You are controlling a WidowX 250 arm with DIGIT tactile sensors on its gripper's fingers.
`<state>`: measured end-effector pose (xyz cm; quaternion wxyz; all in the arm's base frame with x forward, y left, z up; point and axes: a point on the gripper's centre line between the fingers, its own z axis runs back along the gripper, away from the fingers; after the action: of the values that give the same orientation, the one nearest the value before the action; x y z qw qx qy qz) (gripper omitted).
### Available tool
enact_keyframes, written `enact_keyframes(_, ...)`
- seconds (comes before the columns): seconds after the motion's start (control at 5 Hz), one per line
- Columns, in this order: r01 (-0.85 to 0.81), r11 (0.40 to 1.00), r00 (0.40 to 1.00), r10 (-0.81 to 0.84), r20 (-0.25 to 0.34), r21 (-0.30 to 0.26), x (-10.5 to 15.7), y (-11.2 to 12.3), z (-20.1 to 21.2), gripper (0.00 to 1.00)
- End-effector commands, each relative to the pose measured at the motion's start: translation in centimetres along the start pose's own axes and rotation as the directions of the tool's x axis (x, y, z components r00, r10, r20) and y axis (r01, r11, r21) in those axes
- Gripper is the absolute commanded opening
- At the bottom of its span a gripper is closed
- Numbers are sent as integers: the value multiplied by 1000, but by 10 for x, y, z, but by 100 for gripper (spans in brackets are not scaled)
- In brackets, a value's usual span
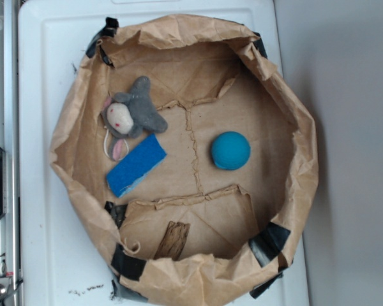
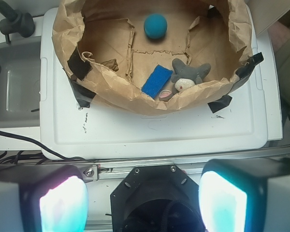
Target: Grab the blue ball.
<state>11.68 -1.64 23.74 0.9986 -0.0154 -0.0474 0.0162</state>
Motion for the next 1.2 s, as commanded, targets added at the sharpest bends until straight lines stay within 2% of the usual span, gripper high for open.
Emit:
enact_keyframes(0.0,0,1000,1000,0,0,0,0,0,0,100)
enact_keyframes(0.2,-229,967,961,243,-129,114,26,18,-1,100)
enact_keyframes(0.6,-229,967,961,243,-129,114,26,18,-1,100)
enact_keyframes(0.8,-24,999,999,25,-38,23,75,21,-12,100)
enact_keyframes(1.0,59,998,998,-60,32,31,118,18,-24,100)
